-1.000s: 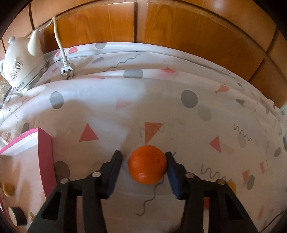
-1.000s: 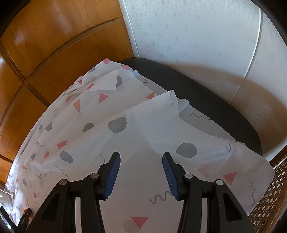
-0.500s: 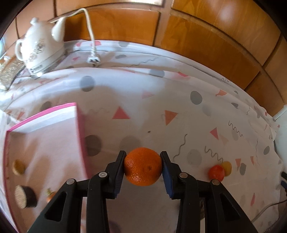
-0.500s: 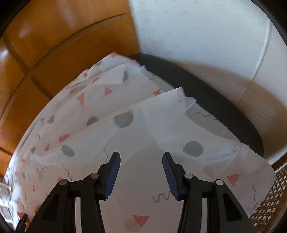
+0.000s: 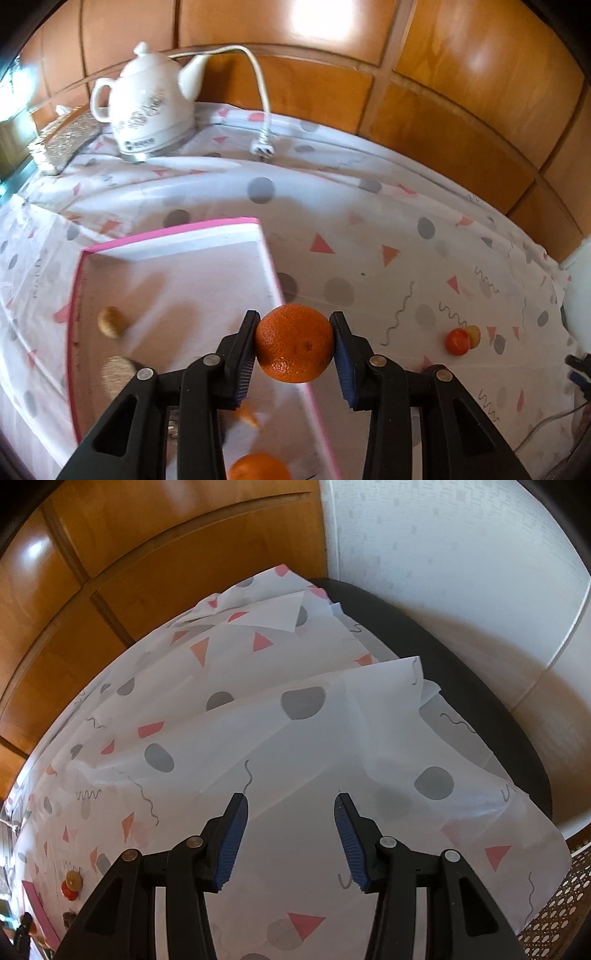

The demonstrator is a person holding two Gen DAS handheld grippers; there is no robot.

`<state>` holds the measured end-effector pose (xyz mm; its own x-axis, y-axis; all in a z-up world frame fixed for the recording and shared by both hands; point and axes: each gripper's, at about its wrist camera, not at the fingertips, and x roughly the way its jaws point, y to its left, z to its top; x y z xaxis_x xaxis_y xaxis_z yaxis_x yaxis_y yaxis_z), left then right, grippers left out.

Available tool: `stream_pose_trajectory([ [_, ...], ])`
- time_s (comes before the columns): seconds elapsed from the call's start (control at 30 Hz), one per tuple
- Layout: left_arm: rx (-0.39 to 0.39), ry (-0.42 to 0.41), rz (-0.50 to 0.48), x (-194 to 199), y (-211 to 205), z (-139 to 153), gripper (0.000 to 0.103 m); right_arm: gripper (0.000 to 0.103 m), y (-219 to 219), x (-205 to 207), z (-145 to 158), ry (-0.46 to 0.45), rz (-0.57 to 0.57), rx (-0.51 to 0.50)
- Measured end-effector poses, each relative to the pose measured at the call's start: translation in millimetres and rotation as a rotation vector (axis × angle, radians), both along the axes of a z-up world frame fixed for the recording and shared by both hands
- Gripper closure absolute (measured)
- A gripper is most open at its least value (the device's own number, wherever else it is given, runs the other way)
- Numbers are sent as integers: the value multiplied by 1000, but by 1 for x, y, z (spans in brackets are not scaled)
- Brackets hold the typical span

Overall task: Organize fruits
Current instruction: 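Carry the orange into the tray and open the left gripper, then withdraw the left gripper from the tray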

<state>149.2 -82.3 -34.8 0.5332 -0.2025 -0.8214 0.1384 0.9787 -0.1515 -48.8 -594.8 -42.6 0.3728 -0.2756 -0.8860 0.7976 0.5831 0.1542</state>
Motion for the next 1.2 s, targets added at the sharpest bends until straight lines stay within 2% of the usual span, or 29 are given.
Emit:
stream_pose_trajectory([
  [0.17, 15, -30, 51, -8, 30, 7, 64, 54, 5, 3, 1, 7, 26, -11],
  [0.5, 49, -15, 160, -28, 88, -4, 64, 54, 13, 9, 3, 16, 70, -39],
  [0.87, 48, -17, 212, -56, 117, -10, 62, 54, 21, 13, 3, 27, 93, -58],
  [1.0, 59, -44, 209, -69, 122, -4, 56, 54, 30, 19, 2, 34, 142, -67],
  [1.2, 42, -37, 226, -82, 130, -3, 54, 54, 44, 27, 1, 42, 209, -81],
])
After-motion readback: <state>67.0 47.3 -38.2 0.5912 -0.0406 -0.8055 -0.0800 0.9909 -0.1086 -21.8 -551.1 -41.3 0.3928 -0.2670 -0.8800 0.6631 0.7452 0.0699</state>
